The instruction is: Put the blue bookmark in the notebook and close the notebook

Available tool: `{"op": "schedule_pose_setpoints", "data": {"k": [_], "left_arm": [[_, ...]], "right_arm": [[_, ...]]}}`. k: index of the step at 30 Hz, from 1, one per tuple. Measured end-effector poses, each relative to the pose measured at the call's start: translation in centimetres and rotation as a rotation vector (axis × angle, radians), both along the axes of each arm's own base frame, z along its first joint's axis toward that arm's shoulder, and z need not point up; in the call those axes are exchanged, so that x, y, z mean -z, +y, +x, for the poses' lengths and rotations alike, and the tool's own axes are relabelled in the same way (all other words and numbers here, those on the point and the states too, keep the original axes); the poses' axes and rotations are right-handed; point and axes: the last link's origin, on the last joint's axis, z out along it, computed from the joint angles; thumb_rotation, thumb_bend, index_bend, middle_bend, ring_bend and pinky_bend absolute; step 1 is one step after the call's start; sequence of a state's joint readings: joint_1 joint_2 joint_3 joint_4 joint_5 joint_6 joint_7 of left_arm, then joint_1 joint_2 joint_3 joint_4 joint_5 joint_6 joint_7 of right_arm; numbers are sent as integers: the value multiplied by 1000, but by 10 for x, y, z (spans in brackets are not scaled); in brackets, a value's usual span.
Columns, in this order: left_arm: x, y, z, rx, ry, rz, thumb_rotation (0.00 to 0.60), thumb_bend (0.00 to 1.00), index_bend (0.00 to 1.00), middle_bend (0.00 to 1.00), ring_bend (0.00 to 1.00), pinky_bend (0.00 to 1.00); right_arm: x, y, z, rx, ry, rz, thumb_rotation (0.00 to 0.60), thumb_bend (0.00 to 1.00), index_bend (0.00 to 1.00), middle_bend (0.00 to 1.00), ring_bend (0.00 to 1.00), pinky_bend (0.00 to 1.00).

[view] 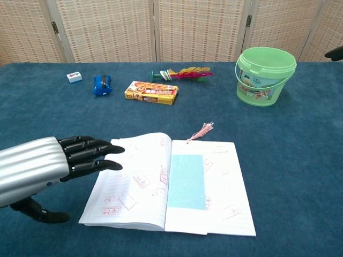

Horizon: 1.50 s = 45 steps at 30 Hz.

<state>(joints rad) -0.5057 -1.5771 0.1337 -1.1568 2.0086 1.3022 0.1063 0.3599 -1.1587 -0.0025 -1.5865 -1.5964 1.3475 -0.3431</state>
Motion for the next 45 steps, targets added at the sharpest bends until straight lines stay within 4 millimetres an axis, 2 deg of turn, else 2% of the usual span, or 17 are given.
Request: {"op": "schedule_pose_setpoints", "data": {"k": [16, 34, 45], "left_arm": [[17, -1, -2, -22, 26, -15, 600, 172, 117, 20, 78, 158], [27, 2, 6, -41, -26, -31, 600, 172, 118, 20, 78, 158], [29, 4, 8, -49, -57, -48, 600, 190, 192, 37, 78, 158]], "right_arm": [[2, 1, -3, 12, -8, 5, 600, 266, 70, 119, 0, 0], [-1, 5, -7, 26, -15, -3, 600, 266, 70, 109, 0, 0], [-1, 6, -8, 26, -15, -6, 600, 266, 70, 104, 0, 0]]}}
